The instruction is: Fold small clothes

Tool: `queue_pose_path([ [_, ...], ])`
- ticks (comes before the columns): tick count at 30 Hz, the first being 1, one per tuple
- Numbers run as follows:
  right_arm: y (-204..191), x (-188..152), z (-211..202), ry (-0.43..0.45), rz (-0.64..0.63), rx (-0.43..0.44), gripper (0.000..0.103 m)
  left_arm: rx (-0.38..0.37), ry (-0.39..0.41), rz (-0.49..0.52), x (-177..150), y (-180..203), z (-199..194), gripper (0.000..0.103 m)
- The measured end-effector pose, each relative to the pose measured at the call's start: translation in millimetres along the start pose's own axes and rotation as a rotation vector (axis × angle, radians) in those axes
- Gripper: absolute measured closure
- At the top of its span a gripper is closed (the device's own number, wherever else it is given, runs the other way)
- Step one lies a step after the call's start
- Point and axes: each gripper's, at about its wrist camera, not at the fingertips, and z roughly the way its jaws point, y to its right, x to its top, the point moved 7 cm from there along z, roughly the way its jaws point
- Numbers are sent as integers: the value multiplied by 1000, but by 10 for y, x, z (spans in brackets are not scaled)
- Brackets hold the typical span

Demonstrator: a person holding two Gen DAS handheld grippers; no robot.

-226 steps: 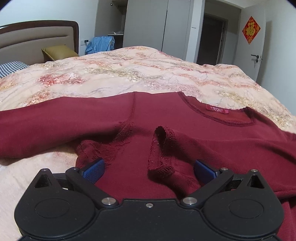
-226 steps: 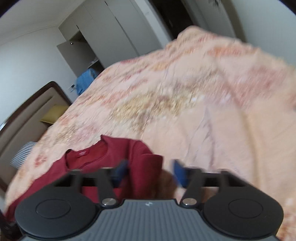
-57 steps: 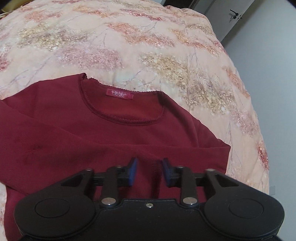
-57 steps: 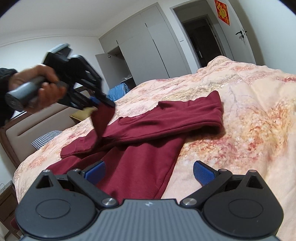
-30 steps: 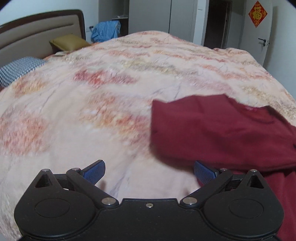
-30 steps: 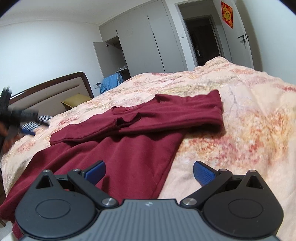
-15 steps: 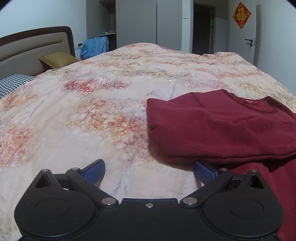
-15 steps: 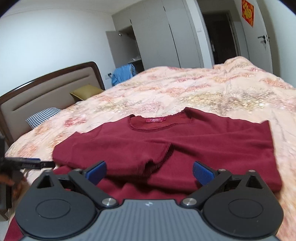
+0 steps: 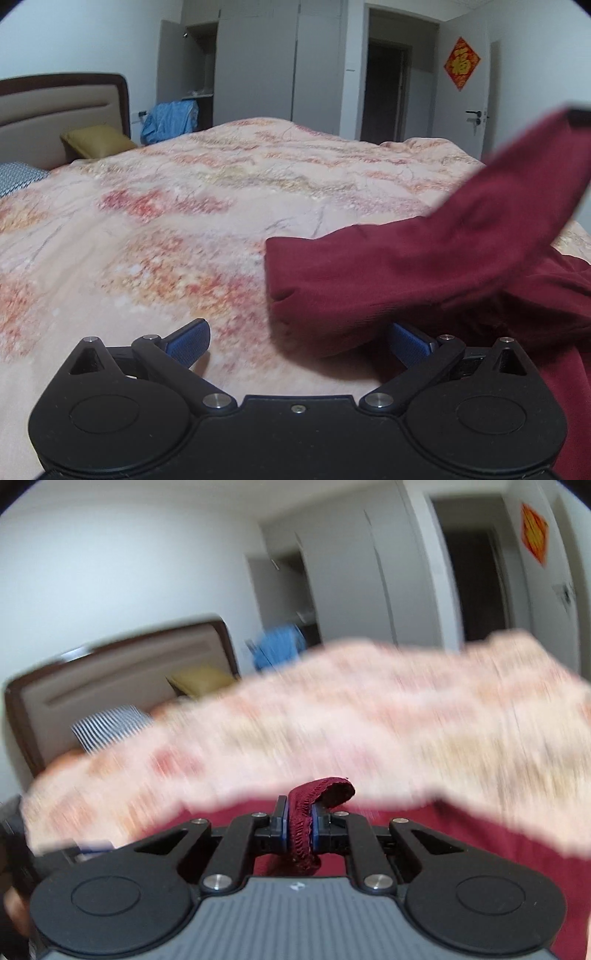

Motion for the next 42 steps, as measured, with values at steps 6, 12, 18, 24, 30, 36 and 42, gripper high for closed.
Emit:
queue_pose_path([
  [6,-176,713,-38,137,-46,50,90,2,16,54,145,168,157,4],
  [12,-75,893,-4,162,-30,41,90,37,74,81,306,188,195,25],
  [18,63,774,3,144,-24,16,90,108,118,124,410,143,111,73],
  [24,236,253,-38,51,-8,0,90,155,49,164,259,0,116,77],
  [30,429,-712,43,-138,14,-50,90,157,-37,235,61,-3,173,77],
  [36,461,-1259,-22,-234,40,-67,89,170,-76,280,20,10,146,62],
  [42,413,-1363,-77,-231,7,-99,77,169,-101,159,16,-159,-20,16],
])
